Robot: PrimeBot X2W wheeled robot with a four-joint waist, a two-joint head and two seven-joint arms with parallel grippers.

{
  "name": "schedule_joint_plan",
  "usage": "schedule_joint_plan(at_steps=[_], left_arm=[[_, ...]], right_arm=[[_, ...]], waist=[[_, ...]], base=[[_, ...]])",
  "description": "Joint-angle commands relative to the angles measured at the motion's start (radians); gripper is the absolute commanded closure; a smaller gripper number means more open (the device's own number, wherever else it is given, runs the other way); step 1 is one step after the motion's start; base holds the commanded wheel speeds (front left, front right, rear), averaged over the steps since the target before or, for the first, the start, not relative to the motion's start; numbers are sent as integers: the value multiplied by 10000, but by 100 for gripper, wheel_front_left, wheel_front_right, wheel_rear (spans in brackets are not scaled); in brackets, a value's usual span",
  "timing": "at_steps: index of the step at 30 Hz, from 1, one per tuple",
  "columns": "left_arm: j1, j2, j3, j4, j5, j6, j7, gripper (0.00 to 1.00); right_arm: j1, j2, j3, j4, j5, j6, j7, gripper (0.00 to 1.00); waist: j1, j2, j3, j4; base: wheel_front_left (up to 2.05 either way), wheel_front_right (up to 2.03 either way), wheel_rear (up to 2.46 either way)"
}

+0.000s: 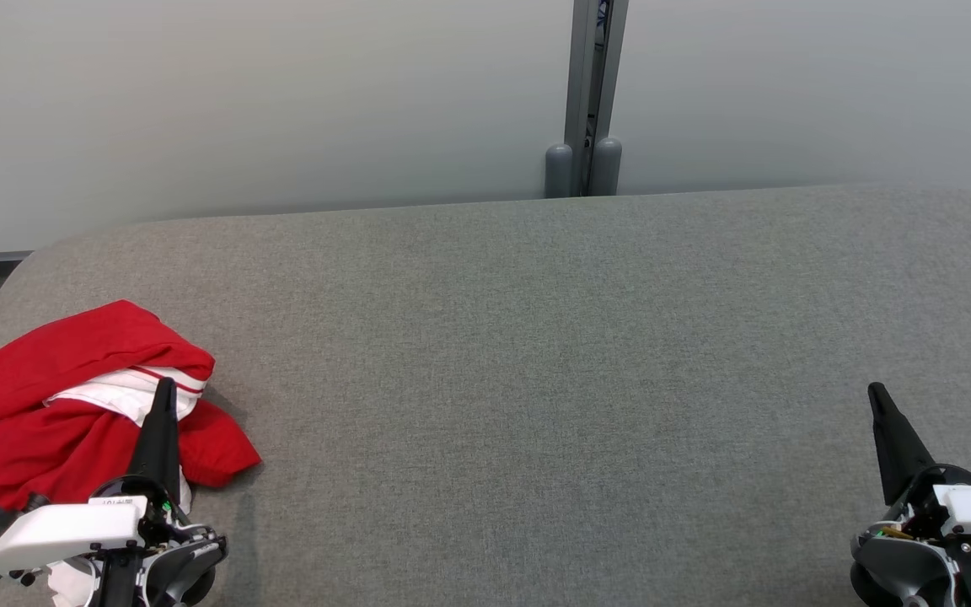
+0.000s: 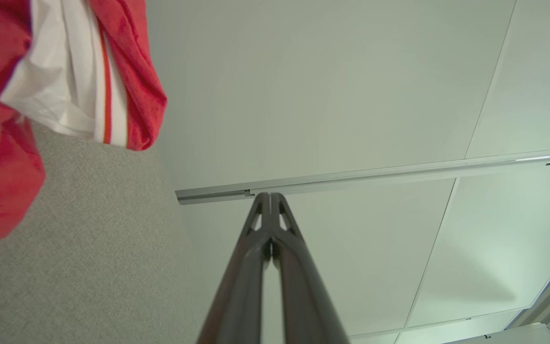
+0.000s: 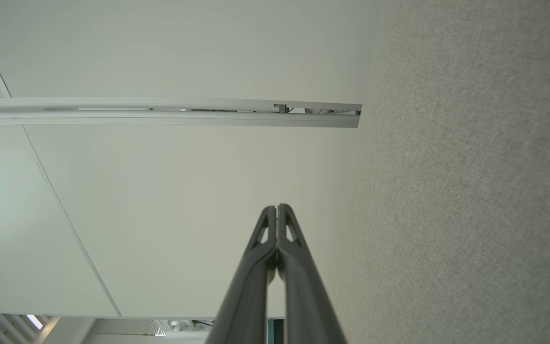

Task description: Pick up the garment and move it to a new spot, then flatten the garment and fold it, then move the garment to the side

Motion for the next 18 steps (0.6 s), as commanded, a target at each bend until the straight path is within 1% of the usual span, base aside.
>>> schedule_joint_plan(at_steps=[1,18], left_arm=[[-128,37,14,-11,21,-24,13,100],[-128,38,14,-11,21,-24,13,100]], right_arm=[[-45,-85,-2,20,0,12,14,100],[-45,-85,-2,20,0,12,14,100]], waist=[[0,0,0,0],[0,0,0,0]], base=[[0,0,0],[0,0,0]])
